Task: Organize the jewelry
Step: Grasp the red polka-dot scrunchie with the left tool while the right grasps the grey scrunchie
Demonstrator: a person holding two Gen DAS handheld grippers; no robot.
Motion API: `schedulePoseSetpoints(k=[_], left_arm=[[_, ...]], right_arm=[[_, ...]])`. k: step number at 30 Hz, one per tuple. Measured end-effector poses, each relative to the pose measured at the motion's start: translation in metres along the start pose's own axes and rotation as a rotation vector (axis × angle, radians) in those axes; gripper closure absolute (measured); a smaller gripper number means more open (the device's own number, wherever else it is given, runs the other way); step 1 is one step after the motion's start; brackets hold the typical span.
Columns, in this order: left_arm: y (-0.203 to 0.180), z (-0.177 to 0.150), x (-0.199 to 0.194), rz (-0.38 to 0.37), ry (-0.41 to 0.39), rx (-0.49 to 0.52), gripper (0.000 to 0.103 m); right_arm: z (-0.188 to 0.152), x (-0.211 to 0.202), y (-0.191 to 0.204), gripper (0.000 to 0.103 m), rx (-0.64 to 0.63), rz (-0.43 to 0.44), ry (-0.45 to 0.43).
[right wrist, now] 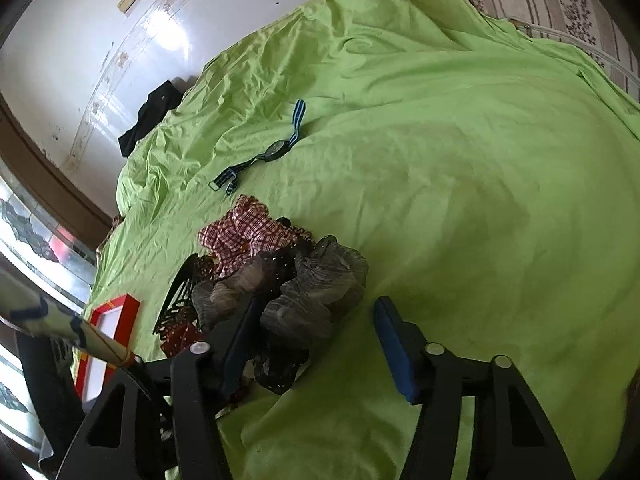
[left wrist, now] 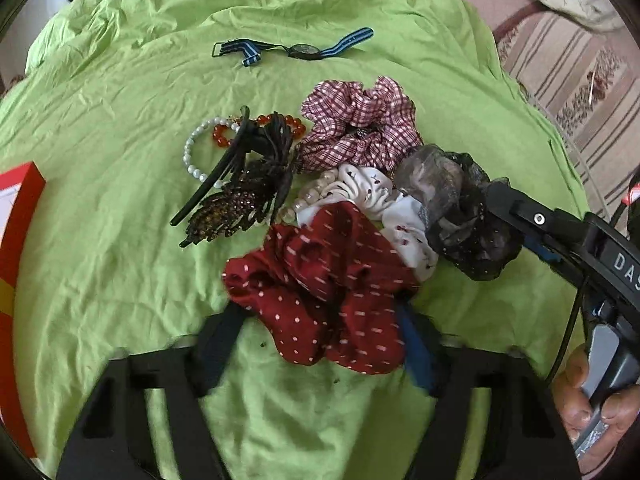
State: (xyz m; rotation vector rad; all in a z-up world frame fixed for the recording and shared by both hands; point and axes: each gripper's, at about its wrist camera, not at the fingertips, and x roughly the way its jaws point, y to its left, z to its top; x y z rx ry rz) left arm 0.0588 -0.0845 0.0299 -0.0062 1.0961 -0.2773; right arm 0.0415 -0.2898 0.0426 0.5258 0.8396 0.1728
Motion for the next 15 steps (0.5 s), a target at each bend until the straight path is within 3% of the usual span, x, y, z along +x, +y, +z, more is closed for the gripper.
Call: schedulePoseSetpoints(k=[2, 4, 7, 15], left_arm=[[-0.002, -0.001, 0.0, 0.016, 0.011, 0.014, 0.08], [-0.004, -0.003, -0.005, 0.033, -0.003, 0.033, 0.087], [-0.005, -0.007, -0.022, 0.056, -0.042, 0.051, 0.089], [0.016, -0.026, -0.1, 0.005, -0.161, 0.026, 0.088]], right_arm=[[-0.001, 0.002, 0.004, 0.069, -0.022, 0.005, 0.015], [-0.002, 0.003, 0.008, 0.085, -0.041, -0.002, 0.021], [-0.003, -0.003, 0.015, 0.09, -0.072, -0.017, 0.004], [-0.012, -0.048, 0.041, 0.091, -0.14, -0.065, -0.117]])
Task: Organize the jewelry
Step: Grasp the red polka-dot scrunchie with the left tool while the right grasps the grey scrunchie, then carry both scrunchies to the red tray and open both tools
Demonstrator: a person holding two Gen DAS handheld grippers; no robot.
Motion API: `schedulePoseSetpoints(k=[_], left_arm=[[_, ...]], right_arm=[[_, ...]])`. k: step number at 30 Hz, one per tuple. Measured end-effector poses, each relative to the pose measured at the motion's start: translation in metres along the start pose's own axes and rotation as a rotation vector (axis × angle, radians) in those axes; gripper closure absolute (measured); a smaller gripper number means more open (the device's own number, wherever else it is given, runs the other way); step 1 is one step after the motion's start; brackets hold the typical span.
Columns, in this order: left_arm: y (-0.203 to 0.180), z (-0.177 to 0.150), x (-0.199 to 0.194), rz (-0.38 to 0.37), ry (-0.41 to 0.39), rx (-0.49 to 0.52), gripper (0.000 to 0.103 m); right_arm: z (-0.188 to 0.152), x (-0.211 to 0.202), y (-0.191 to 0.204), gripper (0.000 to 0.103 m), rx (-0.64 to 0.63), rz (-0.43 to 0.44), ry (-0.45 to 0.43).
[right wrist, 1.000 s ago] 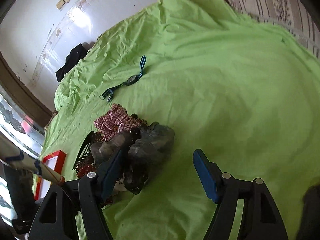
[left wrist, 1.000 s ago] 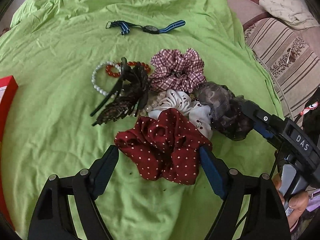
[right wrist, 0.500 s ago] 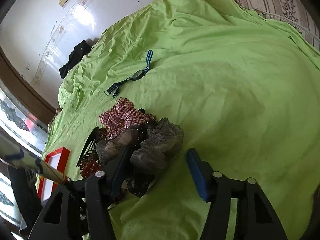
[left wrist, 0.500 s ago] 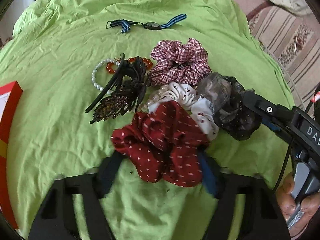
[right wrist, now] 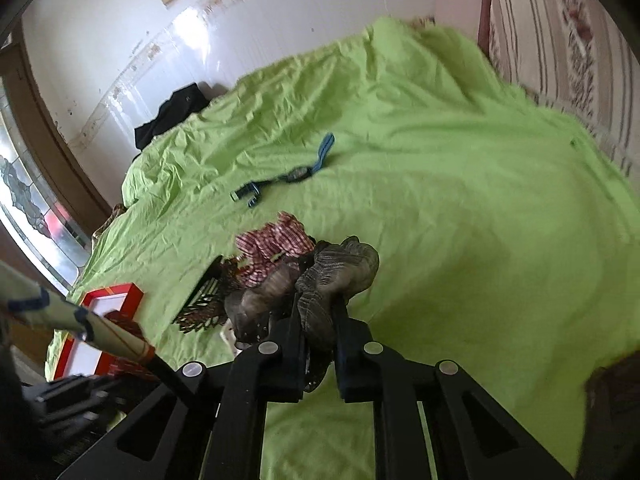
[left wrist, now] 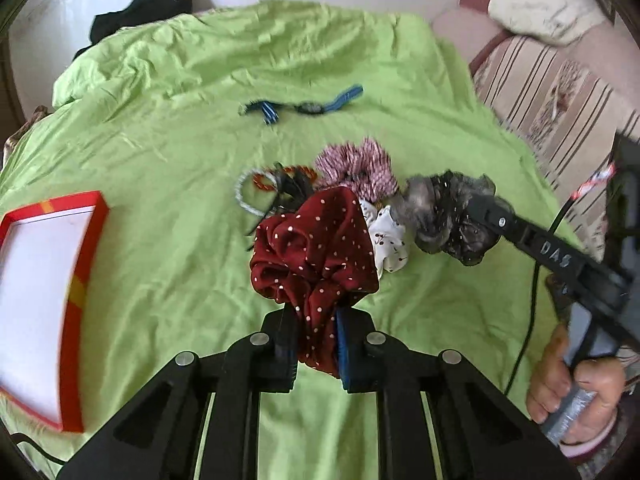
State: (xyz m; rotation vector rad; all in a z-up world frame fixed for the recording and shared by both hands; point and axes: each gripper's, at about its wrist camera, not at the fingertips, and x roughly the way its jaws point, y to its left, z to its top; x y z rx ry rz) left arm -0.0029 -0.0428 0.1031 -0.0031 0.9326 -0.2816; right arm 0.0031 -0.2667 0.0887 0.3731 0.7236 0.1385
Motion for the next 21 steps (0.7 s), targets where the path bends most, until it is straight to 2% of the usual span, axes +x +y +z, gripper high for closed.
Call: schedulePoseSetpoints(k=[6, 11, 15, 21], left_arm=[[0.047, -0.007, -0.062, -0.029, -0.091, -0.084, 0.088], [0.101, -0.005, -0.101, 0.024, -0.174, -0.132, 0.088], [0.146, -0.001, -0.106, 0.084, -0.185, -0.185, 0.088], [0.225, 0.006, -0.093, 0.215, -0.171, -0.252, 0.088]], right_arm=[[-0.008, -0.038, 0.018, 0.091, -0.003, -0.006, -0.066], [-0.012, -0.061, 0.045, 0.091, 0.014, 0.062, -0.078], [-0.014, -0.055, 0.081, 0.091, -0.021, 0.11, -0.023], [-0.015, -0.019, 0.158, 0.091, -0.091, 0.195, 0.092]])
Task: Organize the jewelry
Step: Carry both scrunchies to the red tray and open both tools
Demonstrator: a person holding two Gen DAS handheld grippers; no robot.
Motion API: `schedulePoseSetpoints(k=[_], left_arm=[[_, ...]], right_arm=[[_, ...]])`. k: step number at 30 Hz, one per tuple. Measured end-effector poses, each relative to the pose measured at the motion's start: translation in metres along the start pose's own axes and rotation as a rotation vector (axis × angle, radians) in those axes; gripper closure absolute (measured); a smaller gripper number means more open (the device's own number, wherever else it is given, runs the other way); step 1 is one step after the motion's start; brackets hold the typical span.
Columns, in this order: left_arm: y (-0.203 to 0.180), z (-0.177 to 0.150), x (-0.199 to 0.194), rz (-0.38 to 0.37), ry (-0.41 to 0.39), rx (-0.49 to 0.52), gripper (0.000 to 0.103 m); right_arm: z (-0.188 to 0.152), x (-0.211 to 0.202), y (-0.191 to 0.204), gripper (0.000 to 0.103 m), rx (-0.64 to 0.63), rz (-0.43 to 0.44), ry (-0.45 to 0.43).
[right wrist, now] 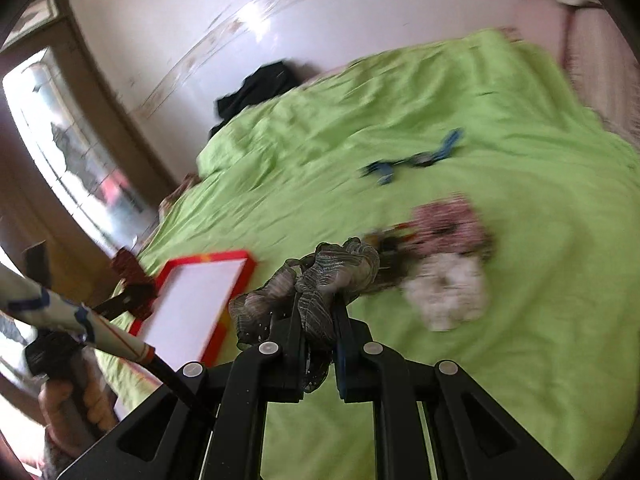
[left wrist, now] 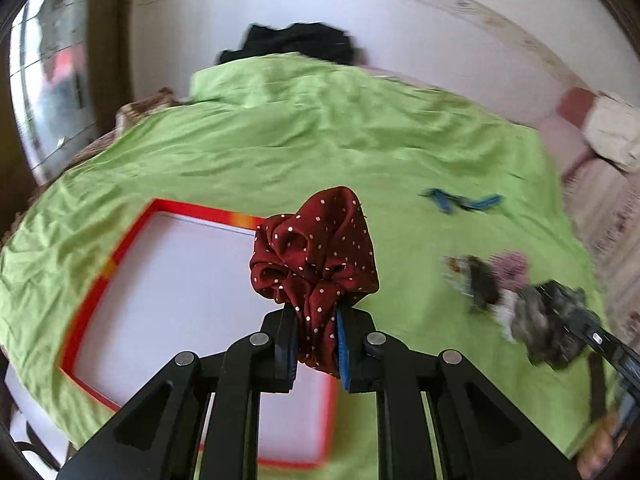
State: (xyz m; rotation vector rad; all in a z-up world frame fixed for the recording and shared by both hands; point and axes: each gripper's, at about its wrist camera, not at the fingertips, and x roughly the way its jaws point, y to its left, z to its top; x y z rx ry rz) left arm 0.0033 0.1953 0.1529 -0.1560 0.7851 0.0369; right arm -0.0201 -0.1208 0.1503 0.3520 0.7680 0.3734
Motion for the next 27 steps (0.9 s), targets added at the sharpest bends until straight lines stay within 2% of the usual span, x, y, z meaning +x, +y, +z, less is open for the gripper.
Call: schedulePoseSetpoints(k=[6, 9, 13, 15, 19, 22, 25, 27], left_arm=[[0.068, 0.024, 0.054, 0.101, 0.067, -0.073, 0.088], [0.092, 0.029, 0.077, 0.141, 0.087, -0.094, 0.088], [0.124, 0.034, 0.1, 0.143, 0.114, -0.169, 0.088], [0.136, 0.036, 0.107, 0.147, 0.124, -0.193, 0.087], [0.154, 0.039, 0.122, 0.207, 0.111, -0.207, 0.086], [0.165, 0.039, 0.134, 0.203, 0.137, -0.232, 0.085], [0.174, 0.039, 0.138, 0.227, 0.128, -0.264, 0.077], [0.177, 0.039, 0.137, 0.211, 0.129, -0.288, 0.065]], right_arm=[[0.012, 0.062, 0.089, 0.091, -0.11, 0.08, 0.094], [0.017, 0.1, 0.124, 0.091, -0.156, 0.082, 0.13], [0.021, 0.153, 0.155, 0.091, -0.2, 0.059, 0.173], [0.021, 0.177, 0.163, 0.091, -0.208, 0.049, 0.196], [0.018, 0.22, 0.171, 0.091, -0.223, 0.017, 0.235], [0.015, 0.237, 0.171, 0.091, -0.237, -0.012, 0.251], [0.012, 0.253, 0.168, 0.086, -0.233, -0.035, 0.267], [0.011, 0.256, 0.167, 0.083, -0.241, -0.052, 0.26]])
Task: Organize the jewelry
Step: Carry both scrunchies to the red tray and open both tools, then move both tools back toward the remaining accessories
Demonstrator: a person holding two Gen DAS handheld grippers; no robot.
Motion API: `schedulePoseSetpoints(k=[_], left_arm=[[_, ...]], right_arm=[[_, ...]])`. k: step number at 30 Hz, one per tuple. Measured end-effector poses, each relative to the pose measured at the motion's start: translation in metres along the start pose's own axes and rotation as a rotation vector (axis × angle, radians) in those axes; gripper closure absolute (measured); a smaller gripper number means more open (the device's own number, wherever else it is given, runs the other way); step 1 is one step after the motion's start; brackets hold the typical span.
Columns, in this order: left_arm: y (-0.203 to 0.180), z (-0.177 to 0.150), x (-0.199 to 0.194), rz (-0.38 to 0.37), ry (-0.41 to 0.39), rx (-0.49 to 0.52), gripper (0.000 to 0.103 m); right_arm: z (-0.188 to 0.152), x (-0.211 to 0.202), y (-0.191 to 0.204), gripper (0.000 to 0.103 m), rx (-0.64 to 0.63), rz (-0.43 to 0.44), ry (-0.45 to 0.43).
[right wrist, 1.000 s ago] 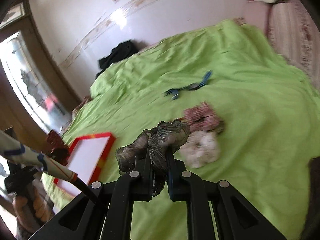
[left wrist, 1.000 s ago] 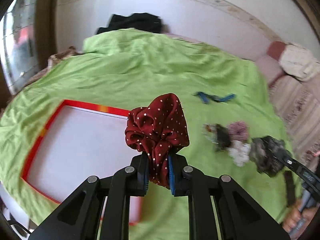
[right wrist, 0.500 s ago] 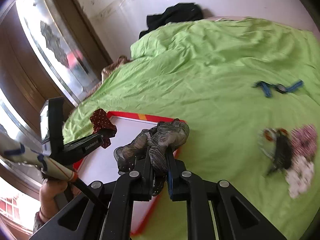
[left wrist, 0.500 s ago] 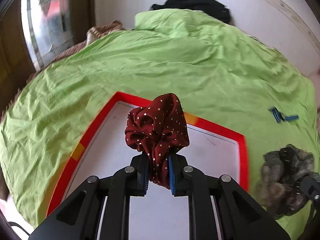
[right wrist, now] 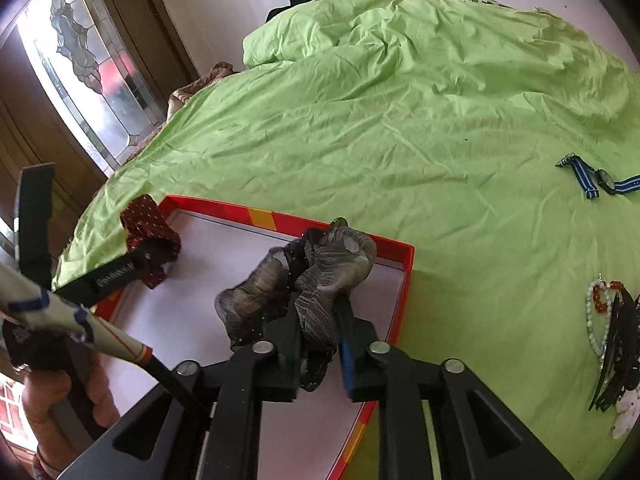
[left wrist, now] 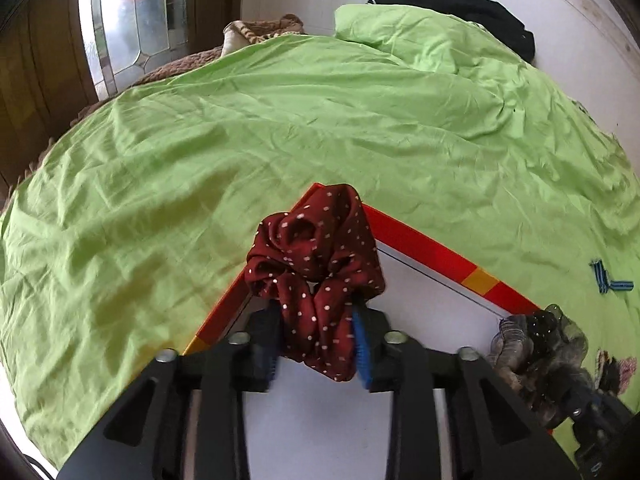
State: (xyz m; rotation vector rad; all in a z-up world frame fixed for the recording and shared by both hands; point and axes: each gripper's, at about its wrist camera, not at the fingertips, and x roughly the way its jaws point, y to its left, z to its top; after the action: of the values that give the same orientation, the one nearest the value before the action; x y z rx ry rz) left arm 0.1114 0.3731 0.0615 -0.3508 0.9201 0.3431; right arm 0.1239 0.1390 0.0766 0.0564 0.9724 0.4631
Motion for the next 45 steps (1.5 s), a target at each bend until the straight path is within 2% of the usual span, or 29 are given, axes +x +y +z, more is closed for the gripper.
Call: schedulePoseSetpoints(k=[2, 5, 7, 15, 20, 25, 28, 30, 35, 39, 43, 45], left_arm=[[0.001, 0.001, -0.005, -0.039, -0.007, -0.016, 0.051], [-0.001, 0.0, -0.019, -0.039, -0.056, -0.008, 0.041], [0.0, 0.0, -0.028, -0.046, -0.082, -0.02, 0.036], [-0.002, -0.005, -0.064, -0.11, -0.154, -0.058, 0.036], [-0.027, -0.024, -0.098, -0.143, -0.223, 0.011, 0.036], [-0.066, -0.056, -0.134, -0.173, -0.322, 0.125, 0.035], [-0.093, -0.078, -0.151, -0.208, -0.348, 0.195, 0.031], [-0.108, -0.09, -0.156, -0.232, -0.34, 0.228, 0.031], [-0.147, -0.126, -0.16, -0.28, -0.261, 0.317, 0.031], [-0.17, -0.156, -0.164, -0.301, -0.234, 0.38, 0.031], [-0.191, -0.181, -0.167, -0.31, -0.218, 0.437, 0.031], [-0.198, -0.191, -0.167, -0.308, -0.204, 0.454, 0.031]], right_arm=[[-0.001, -0.002, 0.001, 0.061, -0.006, -0.017, -0.007], [-0.001, -0.01, 0.001, 0.044, 0.0, -0.022, -0.034], [-0.002, -0.018, -0.001, 0.042, 0.008, -0.017, -0.047], [-0.025, -0.061, -0.017, 0.042, 0.028, -0.036, -0.084], [-0.05, -0.101, -0.049, 0.042, 0.063, -0.068, -0.123], [-0.08, -0.135, -0.1, 0.041, 0.127, -0.133, -0.137], [-0.099, -0.156, -0.132, 0.041, 0.179, -0.161, -0.151], [-0.11, -0.17, -0.156, 0.041, 0.214, -0.176, -0.165], [-0.142, -0.199, -0.217, 0.041, 0.298, -0.235, -0.189], [-0.168, -0.213, -0.264, 0.041, 0.364, -0.28, -0.175], [-0.182, -0.222, -0.303, 0.041, 0.303, -0.364, -0.148], [-0.187, -0.228, -0.324, 0.041, 0.226, -0.466, -0.147]])
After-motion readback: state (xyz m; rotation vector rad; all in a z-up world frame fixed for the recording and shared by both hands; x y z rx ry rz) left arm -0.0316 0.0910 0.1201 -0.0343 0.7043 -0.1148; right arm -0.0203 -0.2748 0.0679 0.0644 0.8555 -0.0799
